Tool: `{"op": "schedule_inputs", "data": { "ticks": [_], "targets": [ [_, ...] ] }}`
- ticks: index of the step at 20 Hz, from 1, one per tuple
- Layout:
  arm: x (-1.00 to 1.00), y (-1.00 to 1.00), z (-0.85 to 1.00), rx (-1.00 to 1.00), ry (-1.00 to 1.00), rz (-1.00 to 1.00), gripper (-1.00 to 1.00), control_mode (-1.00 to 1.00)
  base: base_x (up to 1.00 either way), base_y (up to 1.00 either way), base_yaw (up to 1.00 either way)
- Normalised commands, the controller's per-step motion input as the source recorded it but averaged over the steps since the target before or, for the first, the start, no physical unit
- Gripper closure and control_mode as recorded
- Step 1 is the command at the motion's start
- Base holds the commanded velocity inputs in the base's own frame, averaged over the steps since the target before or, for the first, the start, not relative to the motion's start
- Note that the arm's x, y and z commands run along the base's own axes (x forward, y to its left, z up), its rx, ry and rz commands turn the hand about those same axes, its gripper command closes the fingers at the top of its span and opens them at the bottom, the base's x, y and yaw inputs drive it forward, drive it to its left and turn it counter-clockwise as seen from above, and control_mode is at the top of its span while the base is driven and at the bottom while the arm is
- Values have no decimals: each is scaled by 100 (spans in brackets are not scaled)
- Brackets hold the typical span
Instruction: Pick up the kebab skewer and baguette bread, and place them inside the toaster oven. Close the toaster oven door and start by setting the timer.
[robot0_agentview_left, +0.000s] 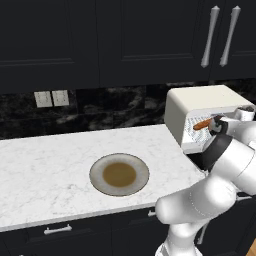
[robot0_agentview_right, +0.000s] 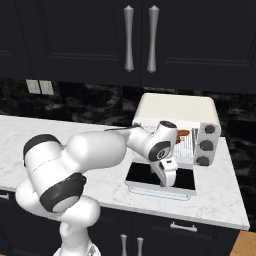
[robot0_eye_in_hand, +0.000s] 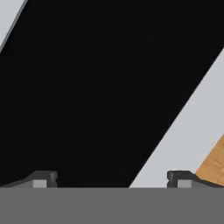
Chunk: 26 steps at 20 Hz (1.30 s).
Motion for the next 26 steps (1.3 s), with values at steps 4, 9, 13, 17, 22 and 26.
{"op": "schedule_inputs", "data": {
  "ticks": [4,9,13,17,22,26],
  "targets": [
    [84,0,0,1,0,0,-100,-100,0,0,0],
    [47,0,7,3,0,0,-100,-100,0,0,0],
    [14,0,6,2,-1,0,-100,-100,0,0,0],
    [23,0,6,0,-3,-2,-100,-100,0,0,0],
    [32,7,0,0,-3,-5,-100,-100,0,0,0],
    [19,13,-1,0,-3,-7,-100,-100,0,0,0]
  ]
}}
